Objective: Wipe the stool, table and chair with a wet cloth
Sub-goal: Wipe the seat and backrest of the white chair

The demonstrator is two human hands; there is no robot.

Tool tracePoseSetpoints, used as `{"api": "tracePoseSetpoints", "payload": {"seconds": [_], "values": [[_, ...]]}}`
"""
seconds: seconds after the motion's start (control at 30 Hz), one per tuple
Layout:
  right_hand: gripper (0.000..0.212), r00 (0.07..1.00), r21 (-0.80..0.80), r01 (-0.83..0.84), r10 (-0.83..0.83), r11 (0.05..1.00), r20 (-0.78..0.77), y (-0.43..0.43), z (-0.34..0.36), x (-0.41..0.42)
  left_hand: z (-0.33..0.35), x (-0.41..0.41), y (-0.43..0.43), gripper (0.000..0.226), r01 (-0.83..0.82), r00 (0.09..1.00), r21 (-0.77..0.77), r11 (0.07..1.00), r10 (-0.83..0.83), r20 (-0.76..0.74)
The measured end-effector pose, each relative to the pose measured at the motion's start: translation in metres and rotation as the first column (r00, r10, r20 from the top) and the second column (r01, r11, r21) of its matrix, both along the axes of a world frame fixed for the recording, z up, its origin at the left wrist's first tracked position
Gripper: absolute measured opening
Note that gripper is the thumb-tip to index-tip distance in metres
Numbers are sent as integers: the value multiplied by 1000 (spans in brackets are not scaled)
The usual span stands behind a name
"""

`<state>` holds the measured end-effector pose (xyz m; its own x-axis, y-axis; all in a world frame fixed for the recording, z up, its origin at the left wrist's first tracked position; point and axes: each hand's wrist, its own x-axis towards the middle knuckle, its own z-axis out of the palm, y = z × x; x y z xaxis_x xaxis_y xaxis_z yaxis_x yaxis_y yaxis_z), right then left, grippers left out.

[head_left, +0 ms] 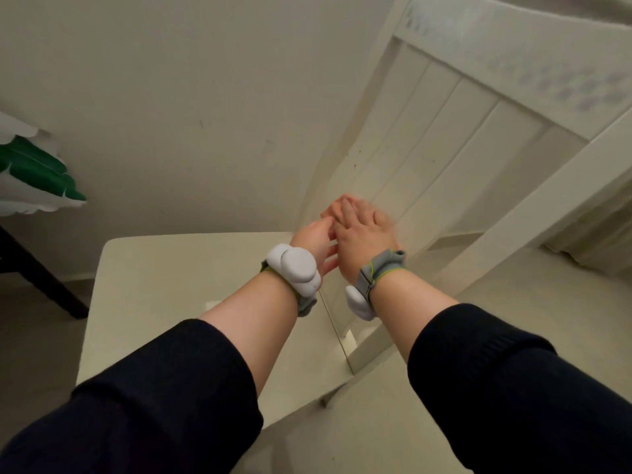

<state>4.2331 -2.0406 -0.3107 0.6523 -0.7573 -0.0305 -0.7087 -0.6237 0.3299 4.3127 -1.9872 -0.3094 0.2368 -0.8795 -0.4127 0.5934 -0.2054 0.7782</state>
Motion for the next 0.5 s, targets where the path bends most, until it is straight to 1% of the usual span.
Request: {"api": "tracePoseSetpoints", "payload": {"seconds": [0.07,0.13,0.2,0.33,0.4,0.5], "values": [[59,999,98,38,-35,994,-28,1,16,-3,15,-2,-2,34,18,999,68,998,-15,-40],[59,998,144,61,-58,988,-29,9,22,-7,21,-7,1,39,50,998,100,994,-46,-44],[58,999,148,51,-50,988,-14,11,35,-12,33,-12,-1,39,57,997,139,989,-50,-57],[52,999,142,8,-13,990,36,12,63,-24,63,-26,-3,38,5,992,185,983,18,-126],[50,999,166,-2,-7,986,53,10,76,-30,79,-35,-4,40,12,989,210,978,19,-149],[52,998,234,20,-34,972,57,8,85,-35,94,-42,-7,40,38,988,248,968,1,-155]]}}
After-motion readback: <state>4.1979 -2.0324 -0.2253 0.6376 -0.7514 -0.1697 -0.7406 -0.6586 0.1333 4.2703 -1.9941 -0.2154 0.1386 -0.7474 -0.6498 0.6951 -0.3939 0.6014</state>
